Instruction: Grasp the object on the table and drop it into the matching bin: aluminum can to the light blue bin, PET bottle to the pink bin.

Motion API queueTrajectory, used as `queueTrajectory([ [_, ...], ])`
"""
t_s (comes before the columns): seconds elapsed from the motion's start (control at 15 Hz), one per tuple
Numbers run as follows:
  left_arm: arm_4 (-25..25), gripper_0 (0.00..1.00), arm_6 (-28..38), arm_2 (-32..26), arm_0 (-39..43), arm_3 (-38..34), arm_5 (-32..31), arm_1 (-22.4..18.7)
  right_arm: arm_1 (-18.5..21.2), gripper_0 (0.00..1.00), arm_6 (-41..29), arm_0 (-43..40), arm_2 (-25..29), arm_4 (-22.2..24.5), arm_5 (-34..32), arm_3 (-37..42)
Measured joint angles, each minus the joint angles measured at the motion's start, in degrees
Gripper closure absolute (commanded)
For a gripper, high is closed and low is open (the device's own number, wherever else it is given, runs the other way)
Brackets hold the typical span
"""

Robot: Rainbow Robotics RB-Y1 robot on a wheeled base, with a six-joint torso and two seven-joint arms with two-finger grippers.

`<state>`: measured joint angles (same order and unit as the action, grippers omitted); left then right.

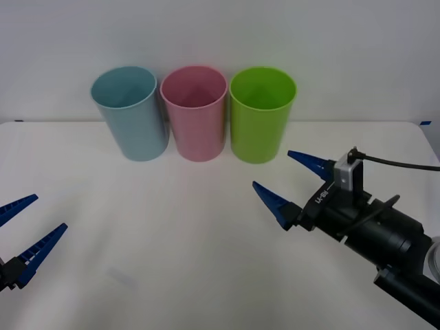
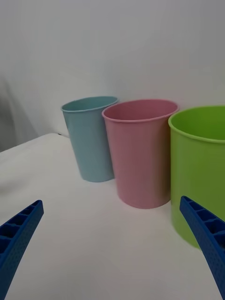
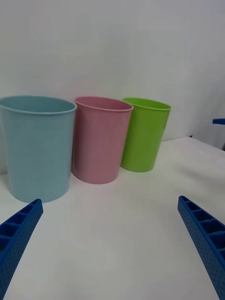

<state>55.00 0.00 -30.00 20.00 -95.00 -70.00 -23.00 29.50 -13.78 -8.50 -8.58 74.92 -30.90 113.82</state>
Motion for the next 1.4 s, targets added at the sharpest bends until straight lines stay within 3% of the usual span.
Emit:
queueTrajectory([
  [0.33, 0.0, 0.0, 0.0, 0.0, 0.0, 0.0, 0.0, 0.0, -1.42, 0.0, 7.66, -7.34, 6.84, -2.76, -8.22, -0.11],
  [0.6, 0.0, 0.0, 0.0, 0.0, 0.0, 0.0, 0.0, 0.0, -1.68, 0.0, 9.34, -11.23, 12.23, -5.67, -17.28, -1.43],
  [1.13, 0.0, 0.0, 0.0, 0.0, 0.0, 0.0, 0.0, 0.0, -5.87, 0.0, 13.86, -11.55, 24.96, -7.71, -37.89, -11.65],
  [1.4, 0.0, 0.0, 0.0, 0.0, 0.0, 0.0, 0.0, 0.0, -7.01, 0.0, 16.03, -11.56, 30.45, -8.83, -44.34, -17.67],
])
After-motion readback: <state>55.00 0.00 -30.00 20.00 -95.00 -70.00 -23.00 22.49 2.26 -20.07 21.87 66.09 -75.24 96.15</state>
